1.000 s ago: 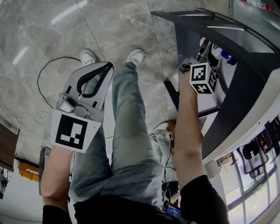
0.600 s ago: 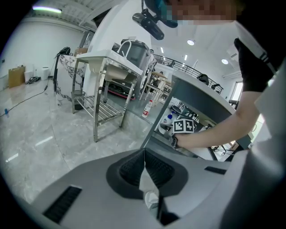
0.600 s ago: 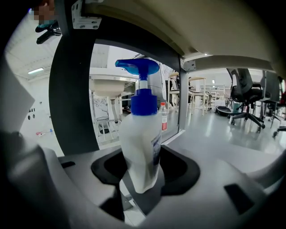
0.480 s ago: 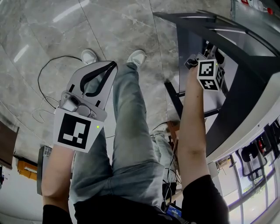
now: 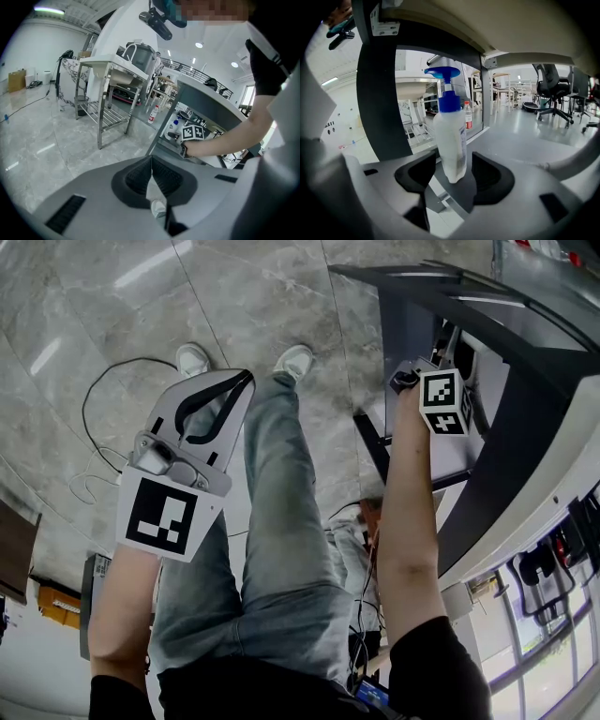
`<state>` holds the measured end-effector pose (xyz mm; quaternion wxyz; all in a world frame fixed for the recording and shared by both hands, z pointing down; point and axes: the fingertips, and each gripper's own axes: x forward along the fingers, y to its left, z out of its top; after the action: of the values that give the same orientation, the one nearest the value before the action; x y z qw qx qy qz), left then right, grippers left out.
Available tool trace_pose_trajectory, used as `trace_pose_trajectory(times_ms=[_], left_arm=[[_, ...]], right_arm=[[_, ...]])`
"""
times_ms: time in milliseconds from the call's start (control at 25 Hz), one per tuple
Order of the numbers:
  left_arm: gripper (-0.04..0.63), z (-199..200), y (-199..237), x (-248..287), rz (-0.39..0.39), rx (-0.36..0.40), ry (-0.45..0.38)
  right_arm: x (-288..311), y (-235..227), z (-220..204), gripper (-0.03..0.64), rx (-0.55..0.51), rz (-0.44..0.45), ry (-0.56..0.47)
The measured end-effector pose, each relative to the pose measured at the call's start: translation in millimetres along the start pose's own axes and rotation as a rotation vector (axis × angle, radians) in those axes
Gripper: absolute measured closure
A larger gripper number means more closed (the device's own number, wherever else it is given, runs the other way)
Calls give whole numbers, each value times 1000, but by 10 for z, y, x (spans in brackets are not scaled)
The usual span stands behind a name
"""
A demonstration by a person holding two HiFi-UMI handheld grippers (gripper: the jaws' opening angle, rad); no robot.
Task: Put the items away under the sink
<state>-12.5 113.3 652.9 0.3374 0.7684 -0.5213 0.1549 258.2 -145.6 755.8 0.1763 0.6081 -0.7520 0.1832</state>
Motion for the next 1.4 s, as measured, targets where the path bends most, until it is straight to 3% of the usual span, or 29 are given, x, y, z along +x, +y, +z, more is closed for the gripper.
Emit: trace_pose_trajectory(times_ms=[360, 440, 600, 800, 1000, 1200, 1400], left_arm=[[572, 132, -41, -163, -25, 28, -26], [572, 175, -57, -238, -33, 40, -34], [572, 296, -69, -437, -40, 65, -50], [572, 451, -42, -741, -29, 89, -69], [572, 733, 25, -1064, -4, 91, -113], [572, 993, -15, -1341, 19, 39, -137], [572, 1424, -64, -1606, 18, 78, -175]], right_arm=[[-528, 390, -149, 390, 34, 49, 53], [-690, 554, -114, 393, 25, 88, 62], [-1045, 965, 37, 463, -8, 198, 68], [-1479, 1481, 359, 538, -25, 331, 53], [-1773, 2054, 741, 560, -58, 472, 68], [-2132, 2466, 1208, 566, -106, 555, 69], [-2470, 2743, 1740, 568, -111, 593, 53]])
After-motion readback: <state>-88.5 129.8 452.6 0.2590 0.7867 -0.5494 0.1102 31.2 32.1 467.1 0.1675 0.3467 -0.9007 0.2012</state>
